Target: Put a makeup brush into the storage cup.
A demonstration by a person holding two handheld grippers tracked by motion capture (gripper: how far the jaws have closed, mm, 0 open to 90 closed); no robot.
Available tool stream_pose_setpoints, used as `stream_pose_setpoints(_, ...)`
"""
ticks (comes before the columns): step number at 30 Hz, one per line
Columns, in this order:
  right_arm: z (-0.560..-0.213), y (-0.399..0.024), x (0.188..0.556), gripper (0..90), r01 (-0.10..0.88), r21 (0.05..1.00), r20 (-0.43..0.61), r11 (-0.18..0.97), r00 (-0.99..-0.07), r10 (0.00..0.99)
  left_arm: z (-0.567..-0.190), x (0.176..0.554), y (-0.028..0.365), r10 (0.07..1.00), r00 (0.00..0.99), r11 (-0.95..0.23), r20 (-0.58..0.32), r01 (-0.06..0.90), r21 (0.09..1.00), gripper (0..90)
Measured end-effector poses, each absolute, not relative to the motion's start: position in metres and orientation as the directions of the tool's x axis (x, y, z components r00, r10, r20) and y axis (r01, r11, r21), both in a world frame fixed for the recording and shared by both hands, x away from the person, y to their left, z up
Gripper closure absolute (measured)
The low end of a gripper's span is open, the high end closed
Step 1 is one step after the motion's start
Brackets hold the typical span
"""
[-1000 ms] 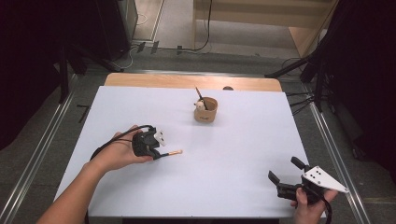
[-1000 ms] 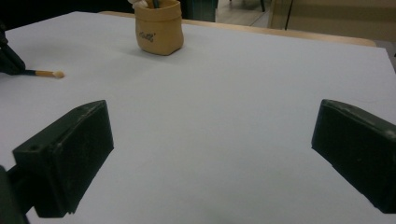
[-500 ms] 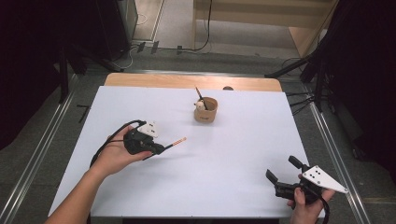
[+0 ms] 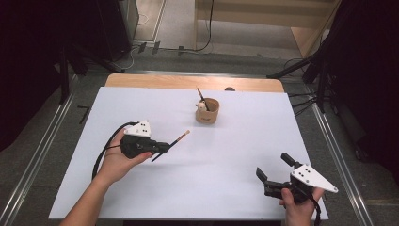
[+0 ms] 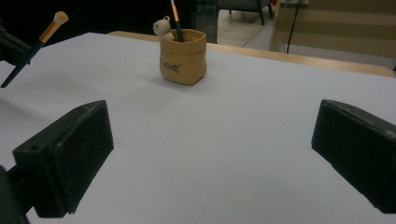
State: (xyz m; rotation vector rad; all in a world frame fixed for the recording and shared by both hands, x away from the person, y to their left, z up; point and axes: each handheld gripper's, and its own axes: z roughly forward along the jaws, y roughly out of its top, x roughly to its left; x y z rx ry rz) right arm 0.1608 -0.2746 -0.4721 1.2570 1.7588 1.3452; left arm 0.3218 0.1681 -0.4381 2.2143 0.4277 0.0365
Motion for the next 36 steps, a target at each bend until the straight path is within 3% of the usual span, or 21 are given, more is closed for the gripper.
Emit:
stream_pose_setpoints(6,-0.461,-0.256,0.164,0.0,0.305,0.949,0.046,0.074,-0.366,0.929,-0.436,0.318,0.164,0.304,0.943,-0.512,-0.136,0.282,0.811,85.2)
stream_pose_setpoints(18,-0.444,-0.211,0.184,0.6,0.291,0.956,0.084,0.049,-0.429,0.899,-0.435,0.309,0.161,0.287,0.945,-0.421,-0.159,0.273,0.865,85.2)
stream_pose_setpoints(36,-0.434,-0.137,0.209,22.9,0.325,0.945,0.204,-0.034,-0.504,0.84,-0.437,0.298,0.151,0.266,0.951,-0.325,-0.158,0.243,0.914,85.2)
